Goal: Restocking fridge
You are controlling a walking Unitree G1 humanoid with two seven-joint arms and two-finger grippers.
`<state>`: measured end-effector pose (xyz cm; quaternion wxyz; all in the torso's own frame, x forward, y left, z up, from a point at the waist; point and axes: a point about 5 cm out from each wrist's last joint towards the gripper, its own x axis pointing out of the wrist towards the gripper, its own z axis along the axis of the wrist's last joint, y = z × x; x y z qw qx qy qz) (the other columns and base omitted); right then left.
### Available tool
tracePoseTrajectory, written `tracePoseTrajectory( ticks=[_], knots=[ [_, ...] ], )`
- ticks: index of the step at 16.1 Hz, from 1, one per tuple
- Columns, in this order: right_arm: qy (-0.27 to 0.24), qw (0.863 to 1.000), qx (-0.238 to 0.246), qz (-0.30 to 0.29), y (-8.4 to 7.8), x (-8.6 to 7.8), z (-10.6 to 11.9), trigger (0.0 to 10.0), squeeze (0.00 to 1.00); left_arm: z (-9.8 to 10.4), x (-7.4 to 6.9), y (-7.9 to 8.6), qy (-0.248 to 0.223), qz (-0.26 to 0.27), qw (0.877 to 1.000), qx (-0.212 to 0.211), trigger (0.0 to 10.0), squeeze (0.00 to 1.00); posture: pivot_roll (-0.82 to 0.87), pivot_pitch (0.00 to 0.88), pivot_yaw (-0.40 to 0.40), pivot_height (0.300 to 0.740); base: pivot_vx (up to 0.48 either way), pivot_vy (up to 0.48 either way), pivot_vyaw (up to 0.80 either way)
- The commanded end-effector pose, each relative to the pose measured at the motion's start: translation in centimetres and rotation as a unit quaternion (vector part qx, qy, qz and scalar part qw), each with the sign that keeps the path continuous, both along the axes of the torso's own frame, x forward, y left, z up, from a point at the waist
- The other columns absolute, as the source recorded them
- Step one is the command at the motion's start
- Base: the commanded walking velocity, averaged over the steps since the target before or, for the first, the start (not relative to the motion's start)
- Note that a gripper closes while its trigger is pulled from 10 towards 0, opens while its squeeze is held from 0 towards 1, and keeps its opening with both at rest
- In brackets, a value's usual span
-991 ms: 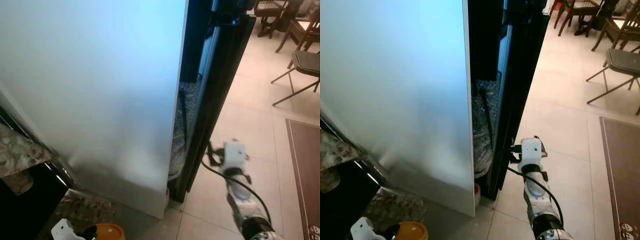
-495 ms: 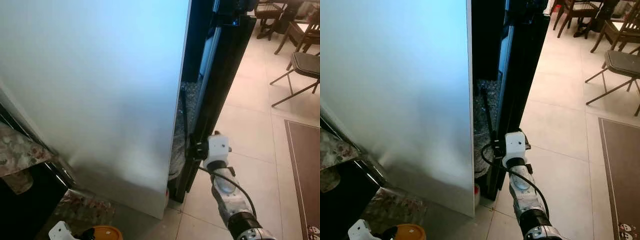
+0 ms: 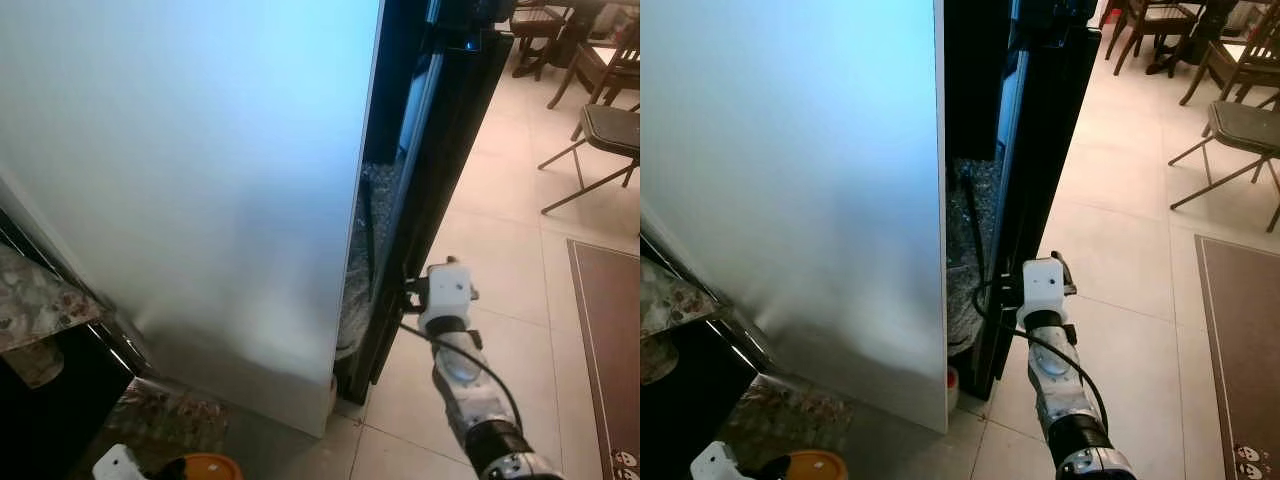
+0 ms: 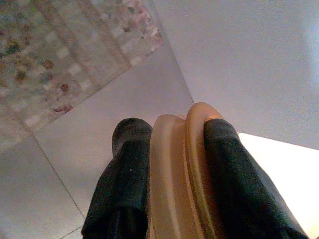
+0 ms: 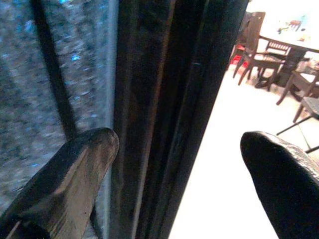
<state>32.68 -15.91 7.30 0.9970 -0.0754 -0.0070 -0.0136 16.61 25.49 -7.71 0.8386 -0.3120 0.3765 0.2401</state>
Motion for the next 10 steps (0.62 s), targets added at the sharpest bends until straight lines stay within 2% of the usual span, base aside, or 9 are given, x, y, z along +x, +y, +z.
tracePoseTrajectory(
  ticks=[1,3,6,10],
  knots=[
    [0.002,1.0,0.001,-0.004,-0.1,0.4,0.3,10.0,0.0,-0.2,-0.6,0.2,0.011,0.001,1.0,0.001,10.0,0.0,0.03,0.0,0.027,0.74,0.0,0.0,0.0],
    [-0.001,1.0,-0.01,0.003,-0.3,1.2,1.0,10.0,0.0,-0.2,-0.7,0.5,0.012,0.001,1.0,0.004,10.0,0.0,0.03,0.0,0.028,0.74,0.0,0.0,0.0],
    [0.001,1.0,-0.015,0.014,-0.3,1.5,1.2,10.0,0.0,-0.1,-0.7,0.6,0.011,0.002,1.0,0.005,10.0,0.0,0.04,0.0,0.025,0.74,0.0,0.0,0.0],
    [0.0,1.0,-0.01,0.018,-0.1,1.9,1.5,10.0,0.0,-0.3,-0.3,-0.6,0.011,-0.011,1.0,0.002,10.0,0.0,0.04,0.0,0.029,0.74,0.0,0.0,0.0]
  ],
)
